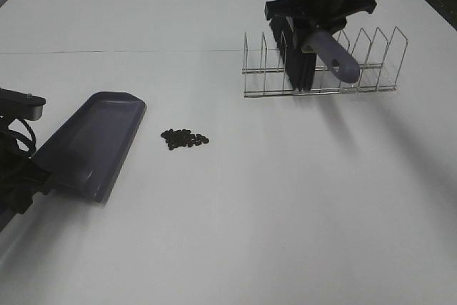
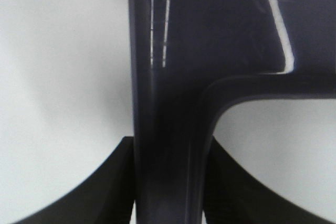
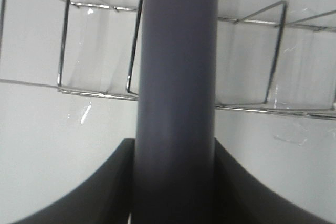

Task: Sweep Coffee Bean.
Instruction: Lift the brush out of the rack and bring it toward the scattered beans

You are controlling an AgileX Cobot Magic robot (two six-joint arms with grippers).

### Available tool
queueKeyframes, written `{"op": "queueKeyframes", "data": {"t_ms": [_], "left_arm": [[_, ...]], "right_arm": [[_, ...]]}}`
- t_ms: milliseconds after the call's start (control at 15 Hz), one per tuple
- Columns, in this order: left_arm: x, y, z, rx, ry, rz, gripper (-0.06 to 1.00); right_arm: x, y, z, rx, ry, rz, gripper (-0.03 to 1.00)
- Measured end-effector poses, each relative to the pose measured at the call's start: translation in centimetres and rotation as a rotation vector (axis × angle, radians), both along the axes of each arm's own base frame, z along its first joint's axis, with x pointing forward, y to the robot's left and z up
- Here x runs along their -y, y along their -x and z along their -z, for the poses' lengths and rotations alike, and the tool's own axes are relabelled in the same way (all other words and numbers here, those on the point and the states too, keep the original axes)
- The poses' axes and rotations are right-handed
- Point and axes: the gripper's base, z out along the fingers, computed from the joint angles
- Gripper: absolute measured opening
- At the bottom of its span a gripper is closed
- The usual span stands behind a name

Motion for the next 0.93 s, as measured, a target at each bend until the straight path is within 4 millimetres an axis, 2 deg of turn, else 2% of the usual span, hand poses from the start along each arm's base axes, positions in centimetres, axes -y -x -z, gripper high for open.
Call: {"op": "queueKeyframes", "data": {"t_ms": [200, 267, 467, 667, 800, 933], "left_arm": [[0.0, 0.0, 0.0, 0.0, 0.0, 0.0, 0.33], [0.0, 0.0, 0.0, 0.001, -0.003, 0.004, 0.33], [-0.1, 0.0, 0.0, 0.002, -0.012, 0.014, 0.33], [-0.2, 0.0, 0.0, 0.002, -0.017, 0.02, 0.33], [-0.2, 0.0, 0.0, -0.001, -0.026, 0.028, 0.33], [-0.4, 0.1, 0.0, -0.012, -0.044, 0.044, 0.33]], "right_arm": [[0.3, 1.1, -3.7, 0.04, 0.0, -0.004, 0.29], [0.7, 2.3, -5.9, 0.041, 0.002, -0.005, 0.29], [1.1, 4.1, -7.9, 0.042, 0.005, -0.004, 0.29], [1.8, 6.7, -10.7, 0.056, 0.001, -0.003, 0.29], [2.4, 9.2, -12.6, 0.071, -0.008, -0.003, 0.29], [2.7, 12.1, -12.7, 0.062, -0.044, -0.006, 0.29]]}}
